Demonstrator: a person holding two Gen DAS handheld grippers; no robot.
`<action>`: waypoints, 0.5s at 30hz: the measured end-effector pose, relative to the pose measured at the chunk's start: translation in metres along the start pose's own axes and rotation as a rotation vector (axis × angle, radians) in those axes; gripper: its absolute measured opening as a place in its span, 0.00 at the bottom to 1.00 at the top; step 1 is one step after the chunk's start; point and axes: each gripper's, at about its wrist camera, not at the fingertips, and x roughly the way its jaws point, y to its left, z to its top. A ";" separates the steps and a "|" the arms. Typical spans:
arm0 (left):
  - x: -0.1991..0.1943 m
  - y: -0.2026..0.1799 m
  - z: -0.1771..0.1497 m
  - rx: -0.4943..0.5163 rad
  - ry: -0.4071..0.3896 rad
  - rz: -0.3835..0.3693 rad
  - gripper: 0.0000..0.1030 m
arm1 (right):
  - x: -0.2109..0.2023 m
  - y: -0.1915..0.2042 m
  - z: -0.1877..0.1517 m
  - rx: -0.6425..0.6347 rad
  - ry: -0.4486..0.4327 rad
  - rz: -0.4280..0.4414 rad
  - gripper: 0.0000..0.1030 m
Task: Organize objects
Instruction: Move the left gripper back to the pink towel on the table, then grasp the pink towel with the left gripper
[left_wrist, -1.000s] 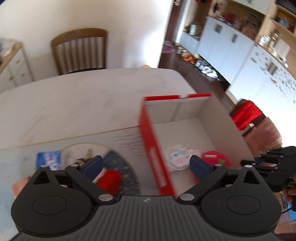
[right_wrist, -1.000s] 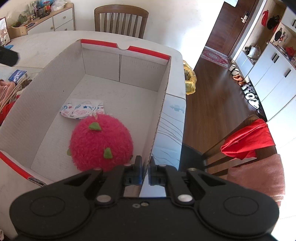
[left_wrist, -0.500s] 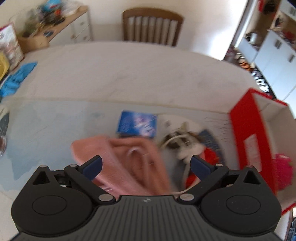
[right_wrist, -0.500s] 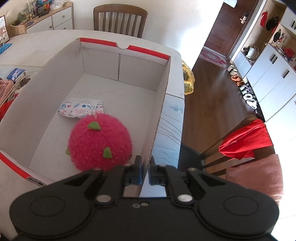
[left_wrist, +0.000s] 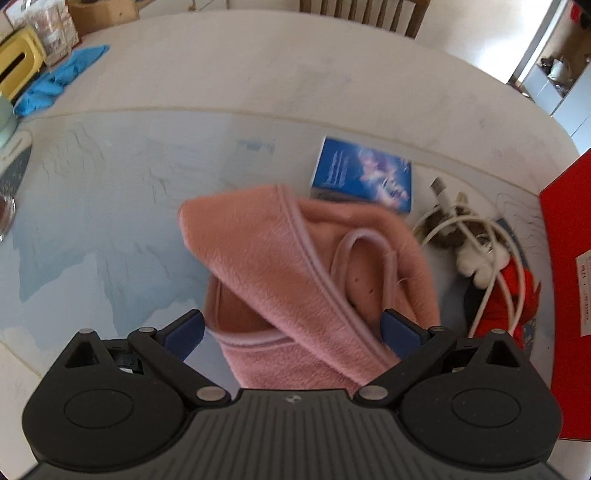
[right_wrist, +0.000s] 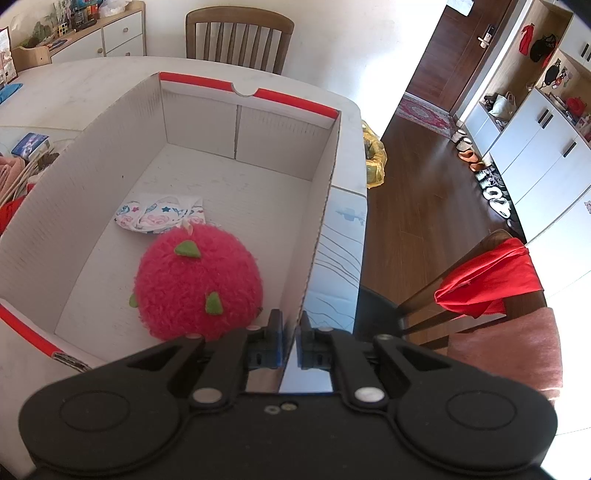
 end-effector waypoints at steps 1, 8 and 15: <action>0.003 0.003 -0.001 -0.012 0.006 0.000 0.99 | 0.000 0.000 0.000 0.000 0.000 0.000 0.07; 0.002 0.008 -0.006 -0.053 -0.004 -0.001 0.94 | 0.000 0.000 0.000 -0.001 0.000 0.000 0.07; -0.012 0.002 -0.010 -0.042 -0.014 -0.022 0.41 | 0.000 0.001 0.000 -0.001 0.000 -0.001 0.07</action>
